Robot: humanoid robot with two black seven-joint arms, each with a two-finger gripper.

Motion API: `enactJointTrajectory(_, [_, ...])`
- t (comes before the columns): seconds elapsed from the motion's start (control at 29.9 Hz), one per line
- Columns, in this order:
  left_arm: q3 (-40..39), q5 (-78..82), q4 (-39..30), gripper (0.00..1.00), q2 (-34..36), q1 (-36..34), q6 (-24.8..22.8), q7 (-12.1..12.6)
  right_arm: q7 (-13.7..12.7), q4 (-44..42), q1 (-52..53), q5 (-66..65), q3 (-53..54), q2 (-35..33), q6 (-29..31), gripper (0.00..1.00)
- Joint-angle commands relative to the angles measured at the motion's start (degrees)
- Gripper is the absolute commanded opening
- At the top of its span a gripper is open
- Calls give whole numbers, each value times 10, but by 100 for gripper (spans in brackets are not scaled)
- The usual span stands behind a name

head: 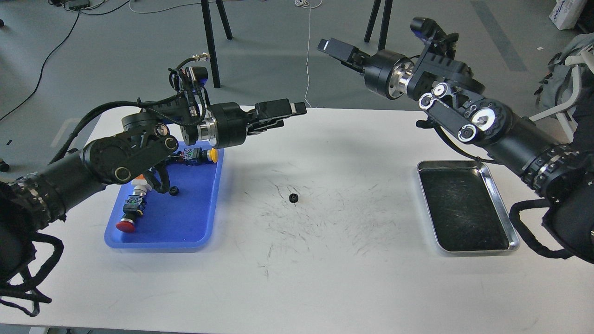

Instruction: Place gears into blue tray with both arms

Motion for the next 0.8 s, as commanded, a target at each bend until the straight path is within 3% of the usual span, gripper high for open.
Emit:
enactJointTrajectory(0.0, [59, 66, -22, 100, 0, -4, 72, 0, 1, -17, 28, 38, 0, -12, 11, 98])
enactJointTrajectory(0.17, [110, 107, -28, 100, -5, -3, 177, 0, 1, -72, 72, 54, 0, -34, 70, 98])
enactJointTrajectory(0.37, [152, 182, -25, 100, -21, 0, 250, 0, 1, -97, 86, 54, 0, -35, 81, 98])
enactJointTrajectory(0.77, [172, 247, 2, 100, -44, 36, 275, 0, 2, -97, 86, 53, 0, -30, 74, 98])
